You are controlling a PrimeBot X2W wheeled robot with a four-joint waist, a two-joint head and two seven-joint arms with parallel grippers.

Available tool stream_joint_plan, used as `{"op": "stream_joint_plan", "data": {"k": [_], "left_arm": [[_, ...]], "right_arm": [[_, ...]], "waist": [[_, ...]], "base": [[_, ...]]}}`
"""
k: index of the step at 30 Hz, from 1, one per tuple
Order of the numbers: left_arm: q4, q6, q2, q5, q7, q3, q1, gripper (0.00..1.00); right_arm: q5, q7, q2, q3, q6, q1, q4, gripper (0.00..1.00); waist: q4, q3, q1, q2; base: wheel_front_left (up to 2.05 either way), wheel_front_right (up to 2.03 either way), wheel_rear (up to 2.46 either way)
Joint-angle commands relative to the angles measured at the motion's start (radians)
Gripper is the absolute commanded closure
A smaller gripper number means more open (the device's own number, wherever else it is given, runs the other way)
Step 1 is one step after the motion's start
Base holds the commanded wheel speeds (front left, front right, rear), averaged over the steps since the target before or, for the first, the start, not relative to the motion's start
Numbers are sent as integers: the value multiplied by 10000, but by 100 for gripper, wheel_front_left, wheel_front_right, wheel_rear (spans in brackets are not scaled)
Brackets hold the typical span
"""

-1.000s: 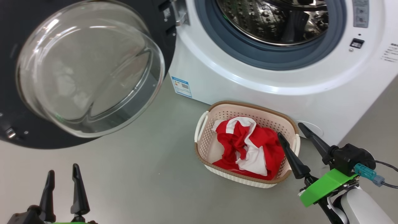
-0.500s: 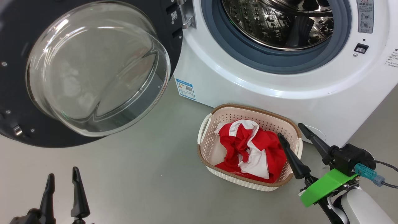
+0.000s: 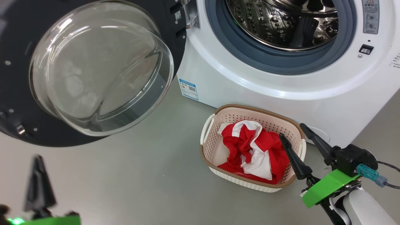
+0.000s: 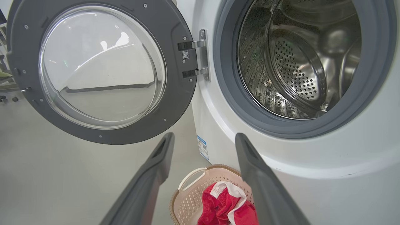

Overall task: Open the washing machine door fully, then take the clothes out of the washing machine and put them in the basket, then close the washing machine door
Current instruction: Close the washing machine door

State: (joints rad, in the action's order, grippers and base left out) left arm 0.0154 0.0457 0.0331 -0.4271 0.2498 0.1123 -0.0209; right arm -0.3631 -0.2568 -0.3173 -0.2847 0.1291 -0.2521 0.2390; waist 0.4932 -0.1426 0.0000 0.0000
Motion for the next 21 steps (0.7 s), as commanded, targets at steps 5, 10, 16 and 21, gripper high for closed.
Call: {"op": "stream_joint_plan", "data": {"k": [5, 10, 16, 21], "left_arm": [[1040, 566, 370, 299, 120, 1552, 1560, 100], [947, 794, 1265, -227, 120, 2553, 3171, 100], [-294, 844, 2850, -1725, 120, 3135, 5112, 100], [-2073, 846, 3991, -3187, -145, 3118, 6205, 100]], "right_arm": [[1, -49, -29, -178, 16, -136, -264, 0], [12, -49, -49, -172, 16, -137, -279, 0], [43, -49, -63, -164, 16, -151, -292, 0], [69, -49, -96, -152, 16, -182, -305, 0]], "waist": [[-53, -65, 0, 0], [-183, -164, 0, 0], [-422, -339, 0, 0], [-526, -488, 0, 0]], "base": [[0, 0, 0], [0, 0, 0], [0, 0, 0], [0, 0, 0]]}}
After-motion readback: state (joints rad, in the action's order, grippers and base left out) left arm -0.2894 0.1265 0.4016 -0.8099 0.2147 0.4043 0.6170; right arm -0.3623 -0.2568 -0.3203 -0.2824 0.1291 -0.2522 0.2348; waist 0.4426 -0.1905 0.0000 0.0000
